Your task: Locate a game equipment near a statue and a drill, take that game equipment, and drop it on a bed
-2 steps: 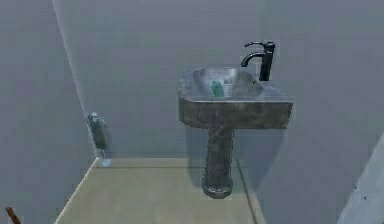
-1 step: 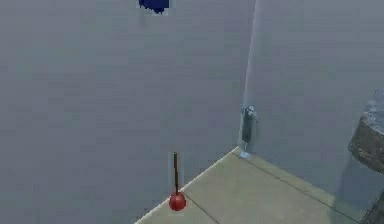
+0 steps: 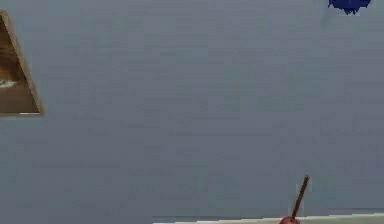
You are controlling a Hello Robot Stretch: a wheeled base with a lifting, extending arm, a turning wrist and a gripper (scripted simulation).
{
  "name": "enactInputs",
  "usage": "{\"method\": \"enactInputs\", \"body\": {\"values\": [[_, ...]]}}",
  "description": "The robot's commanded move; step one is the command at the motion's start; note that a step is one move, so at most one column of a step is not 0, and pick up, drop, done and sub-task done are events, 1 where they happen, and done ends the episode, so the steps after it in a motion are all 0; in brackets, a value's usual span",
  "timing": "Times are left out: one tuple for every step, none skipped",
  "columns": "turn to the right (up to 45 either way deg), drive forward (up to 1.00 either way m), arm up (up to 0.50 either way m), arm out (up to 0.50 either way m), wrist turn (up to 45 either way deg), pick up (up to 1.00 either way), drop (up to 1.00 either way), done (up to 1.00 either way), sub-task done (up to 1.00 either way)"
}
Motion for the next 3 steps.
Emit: {"method": "enactInputs", "body": {"values": [[0.0, 0.45, 0.0, 0.0, 0.0, 0.0, 0.0, 0.0, 0.0], [-45.0, 0.0, 0.0, 0.0, 0.0, 0.0, 0.0, 0.0, 0.0], [-3.0, 0.0, 0.0, 0.0, 0.0, 0.0, 0.0, 0.0, 0.0]]}}
